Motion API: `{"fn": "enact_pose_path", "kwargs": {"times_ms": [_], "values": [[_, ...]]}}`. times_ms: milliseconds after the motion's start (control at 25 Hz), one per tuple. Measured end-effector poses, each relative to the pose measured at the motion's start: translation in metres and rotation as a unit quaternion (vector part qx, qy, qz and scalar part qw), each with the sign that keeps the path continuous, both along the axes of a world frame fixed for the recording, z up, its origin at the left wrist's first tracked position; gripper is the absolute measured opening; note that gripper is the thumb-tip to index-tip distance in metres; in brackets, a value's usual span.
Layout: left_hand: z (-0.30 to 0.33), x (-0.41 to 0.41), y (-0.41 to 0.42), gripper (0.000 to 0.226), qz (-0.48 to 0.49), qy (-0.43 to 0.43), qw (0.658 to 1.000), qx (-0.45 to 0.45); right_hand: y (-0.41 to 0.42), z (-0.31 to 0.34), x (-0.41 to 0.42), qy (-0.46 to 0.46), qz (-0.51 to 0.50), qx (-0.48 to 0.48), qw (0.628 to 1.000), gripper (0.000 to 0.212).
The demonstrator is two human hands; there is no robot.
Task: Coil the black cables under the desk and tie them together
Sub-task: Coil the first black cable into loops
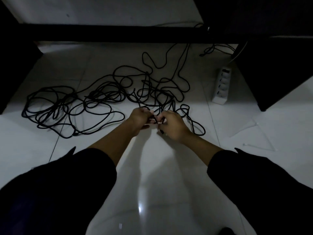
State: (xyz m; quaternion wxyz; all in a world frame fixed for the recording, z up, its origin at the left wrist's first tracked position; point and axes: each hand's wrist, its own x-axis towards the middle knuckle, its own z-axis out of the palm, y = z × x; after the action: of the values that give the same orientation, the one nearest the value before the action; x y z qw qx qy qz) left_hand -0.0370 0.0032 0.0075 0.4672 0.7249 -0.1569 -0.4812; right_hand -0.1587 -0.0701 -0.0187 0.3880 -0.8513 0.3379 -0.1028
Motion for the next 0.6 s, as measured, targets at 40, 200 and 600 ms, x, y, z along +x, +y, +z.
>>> {"fn": "enact_pose_path", "kwargs": {"times_ms": [40,200,600], "values": [[0.006,0.0,0.001,0.01,-0.002,0.007,1.0,-0.016,0.001,0.005,0.001,-0.004,-0.001,0.003,1.0,0.01],[0.035,-0.006,0.002,0.006,0.008,0.004,0.997,-0.078,0.004,0.03,0.0,-0.059,-0.017,0.048,0.997,0.008],[0.098,-0.034,0.003,0.026,0.001,-0.152,0.983,-0.108,0.018,0.097,-0.007,-0.168,-0.026,0.023,0.985,0.013]]}}
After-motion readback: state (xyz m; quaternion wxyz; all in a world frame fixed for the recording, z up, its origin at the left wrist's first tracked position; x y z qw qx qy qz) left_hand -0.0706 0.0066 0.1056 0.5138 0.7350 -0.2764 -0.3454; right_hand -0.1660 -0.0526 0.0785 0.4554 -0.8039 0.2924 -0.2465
